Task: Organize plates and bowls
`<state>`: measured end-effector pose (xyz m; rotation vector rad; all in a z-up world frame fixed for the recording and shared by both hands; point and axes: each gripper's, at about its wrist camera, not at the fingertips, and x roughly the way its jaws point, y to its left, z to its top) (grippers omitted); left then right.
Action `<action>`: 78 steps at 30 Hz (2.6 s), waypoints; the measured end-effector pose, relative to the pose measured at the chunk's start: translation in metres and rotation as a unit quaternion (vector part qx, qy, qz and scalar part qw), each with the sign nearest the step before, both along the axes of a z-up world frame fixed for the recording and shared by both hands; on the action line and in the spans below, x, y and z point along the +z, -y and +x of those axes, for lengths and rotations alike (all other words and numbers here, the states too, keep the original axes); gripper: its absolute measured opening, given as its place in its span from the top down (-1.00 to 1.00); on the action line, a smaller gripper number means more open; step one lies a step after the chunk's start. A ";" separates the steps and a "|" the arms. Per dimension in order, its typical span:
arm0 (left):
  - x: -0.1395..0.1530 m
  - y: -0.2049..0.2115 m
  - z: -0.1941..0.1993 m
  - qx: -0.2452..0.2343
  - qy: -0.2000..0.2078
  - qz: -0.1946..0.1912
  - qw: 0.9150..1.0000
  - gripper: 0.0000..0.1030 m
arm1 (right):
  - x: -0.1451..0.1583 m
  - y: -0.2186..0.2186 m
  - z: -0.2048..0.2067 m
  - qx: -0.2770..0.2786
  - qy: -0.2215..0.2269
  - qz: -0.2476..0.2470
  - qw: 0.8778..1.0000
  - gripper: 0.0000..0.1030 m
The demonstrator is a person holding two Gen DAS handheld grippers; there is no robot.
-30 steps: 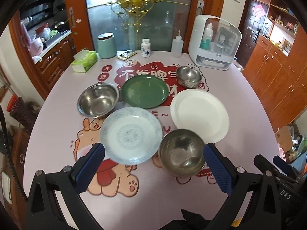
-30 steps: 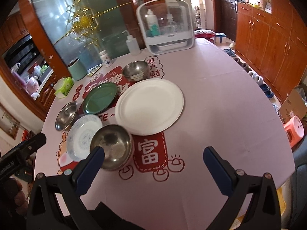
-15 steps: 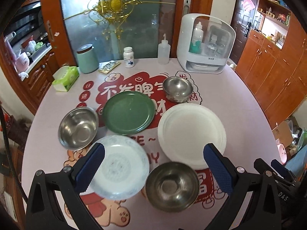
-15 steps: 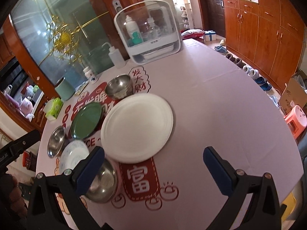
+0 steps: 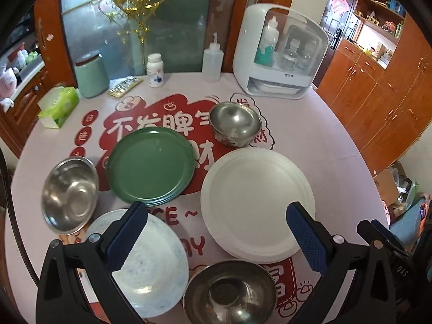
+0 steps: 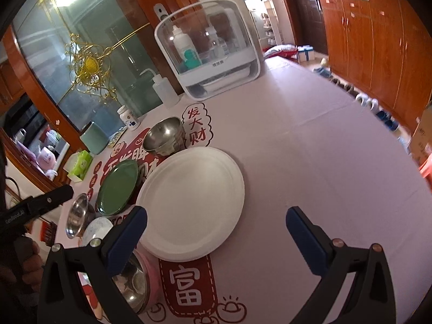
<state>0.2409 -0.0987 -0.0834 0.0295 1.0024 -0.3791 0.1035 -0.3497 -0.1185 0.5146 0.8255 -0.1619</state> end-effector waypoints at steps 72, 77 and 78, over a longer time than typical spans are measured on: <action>-0.136 0.019 0.073 -0.005 -0.169 -0.008 0.986 0.60 | -0.097 0.032 0.055 0.034 -0.068 0.113 0.991 0.67; -0.118 0.018 0.064 -0.005 -0.149 -0.020 0.989 0.60 | -0.086 0.033 0.050 0.036 -0.058 0.106 0.992 0.66; -0.113 0.018 0.062 -0.005 -0.145 -0.023 0.989 0.60 | -0.084 0.034 0.048 0.036 -0.056 0.106 0.992 0.66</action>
